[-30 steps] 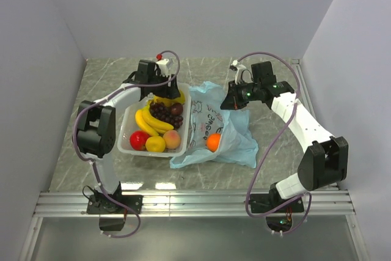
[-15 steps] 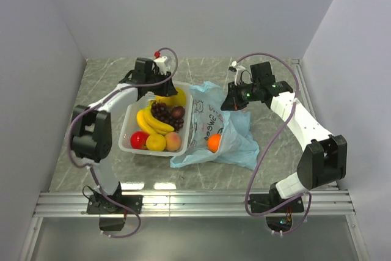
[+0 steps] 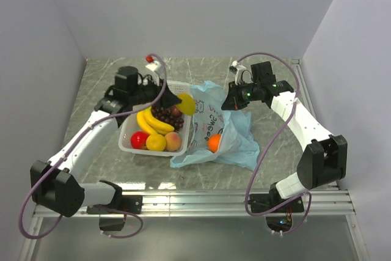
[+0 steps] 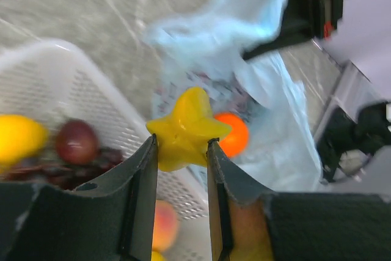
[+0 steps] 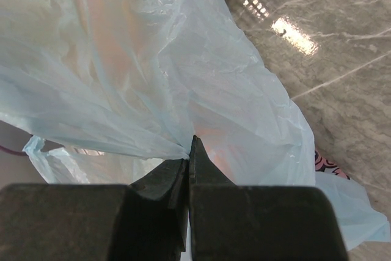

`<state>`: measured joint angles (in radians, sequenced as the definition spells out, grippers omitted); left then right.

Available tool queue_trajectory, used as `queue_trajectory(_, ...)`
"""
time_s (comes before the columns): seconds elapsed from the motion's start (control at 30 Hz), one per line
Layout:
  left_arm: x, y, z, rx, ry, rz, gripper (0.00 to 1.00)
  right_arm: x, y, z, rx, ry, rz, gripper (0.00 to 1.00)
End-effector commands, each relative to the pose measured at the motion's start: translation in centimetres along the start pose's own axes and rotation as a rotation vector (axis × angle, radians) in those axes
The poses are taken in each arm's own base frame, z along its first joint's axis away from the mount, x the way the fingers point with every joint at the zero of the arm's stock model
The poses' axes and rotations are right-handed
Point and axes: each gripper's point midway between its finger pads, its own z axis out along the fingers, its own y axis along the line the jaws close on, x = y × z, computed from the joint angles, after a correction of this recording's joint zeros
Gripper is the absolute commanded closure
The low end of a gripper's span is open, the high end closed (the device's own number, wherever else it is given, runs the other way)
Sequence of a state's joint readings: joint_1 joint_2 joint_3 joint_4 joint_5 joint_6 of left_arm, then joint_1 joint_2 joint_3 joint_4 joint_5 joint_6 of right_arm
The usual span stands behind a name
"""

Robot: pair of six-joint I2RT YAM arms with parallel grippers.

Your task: Place the fake fruits into the plastic bag and tie a complex knot

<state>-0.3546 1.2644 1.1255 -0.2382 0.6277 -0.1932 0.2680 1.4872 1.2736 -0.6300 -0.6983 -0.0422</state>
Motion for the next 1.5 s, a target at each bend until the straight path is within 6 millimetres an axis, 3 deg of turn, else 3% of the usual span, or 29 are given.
queue_trajectory(0.0,2.9,-4.4,2.1,0.144,0.051,-0.043,0.88,-2.1,-0.3,-0.9,0.003,-0.052,0.0,1.0)
queue_trajectory(0.07,2.7,-6.0,3.6,0.176,0.026,-0.037,0.87,-2.1,-0.2,-0.8,-0.024,-0.046,0.026,1.0)
queue_trajectory(0.1,2.9,-7.8,4.5,0.21,0.03,-0.032,0.82,-2.0,-0.5,-0.8,-0.033,-0.044,0.04,1.0)
queue_trajectory(0.17,3.5,-8.2,6.6,0.196,0.045,-0.076,0.77,-1.9,-0.7,-0.9,-0.038,-0.047,0.053,1.0)
queue_trajectory(0.2,2.5,-8.8,7.6,0.177,0.005,-0.096,0.63,-1.9,-0.6,-1.0,-0.052,-0.051,0.05,1.0)
queue_trajectory(0.27,3.6,-8.0,9.7,0.142,0.042,-0.138,0.53,-1.8,-0.7,-1.1,-0.054,-0.053,0.052,1.0)
queue_trajectory(0.3,3.0,-8.3,10.2,0.134,0.052,-0.148,0.4,-1.9,-0.7,-1.0,-0.058,-0.053,0.053,1.0)
queue_trajectory(0.33,3.7,-8.0,11.0,0.128,0.088,-0.16,0.34,-1.8,-0.6,-1.0,-0.068,-0.051,0.057,1.0)
queue_trajectory(0.4,3.1,-8.2,10.9,0.125,0.118,-0.126,0.22,-1.9,-0.6,-1.0,-0.074,-0.051,0.058,1.0)
queue_trajectory(0.47,3.2,-7.9,9.4,0.108,0.143,-0.089,0.13,-2.1,-0.5,-1.1,-0.074,-0.053,0.053,1.0)
queue_trajectory(0.5,3.6,-7.4,8.5,0.103,0.149,-0.047,0.01,-2.1,-0.6,-1.1,-0.073,-0.053,0.049,1.0)
queue_trajectory(0.53,3.0,-7.9,6.4,0.12,0.135,-0.026,0.01,-2.1,-0.6,-1.1,-0.068,-0.054,0.045,1.0)
queue_trajectory(0.6,2.2,-6.6,3.4,0.101,0.096,0.048,0.01,-2.1,-0.5,-1.3,-0.069,-0.053,0.036,1.0)
queue_trajectory(0.63,3.4,-5.8,2.1,0.077,0.152,0.048,0.01,-2.0,-0.6,-1.3,-0.065,-0.052,0.035,1.0)
queue_trajectory(0.77,4.2,1.4,-2.4,-0.18,0.188,0.044,0.01,-1.5,-1.0,-1.3,-0.04,-0.051,0.024,1.0)
queue_trajectory(0.87,4.8,5.4,-4.2,-0.348,0.184,0.014,0.06,-1.1,-1.2,-1.3,-0.028,-0.046,0.022,1.0)
queue_trajectory(0.97,5.0,7.6,-4.3,-0.452,0.168,0.011,0.07,-0.8,-1.5,-1.1,-0.017,-0.039,0.024,1.0)
queue_trajectory(1.1,5.4,10.8,-2.4,-0.521,0.227,-0.012,0.1,-0.6,-1.6,-1.1,-0.012,-0.027,0.019,1.0)
queue_trajectory(1.23,4.2,13.2,-0.5,-0.552,0.199,0.017,0.15,-0.4,-1.7,-1.1,-0.003,-0.022,0.016,1.0)
queue_trajectory(1.27,3.4,13.5,-0.1,-0.558,0.186,0.028,0.14,-0.3,-1.8,-1.0,-0.003,-0.016,0.019,1.0)
queue_trajectory(1.37,3.6,15.5,1.6,-0.586,0.211,0.019,0.07,-0.2,-1.8,-1.0,-0.006,-0.014,0.021,1.0)
queue_trajectory(1.4,4.6,16.3,2.4,-0.589,0.238,0.005,0.05,-0.2,-1.9,-0.9,-0.007,-0.014,0.023,1.0)
queue_trajectory(1.47,4.2,17.0,3.2,-0.589,0.226,0.004,0.01,-0.1,-1.9,-0.8,-0.01,-0.01,0.024,1.0)
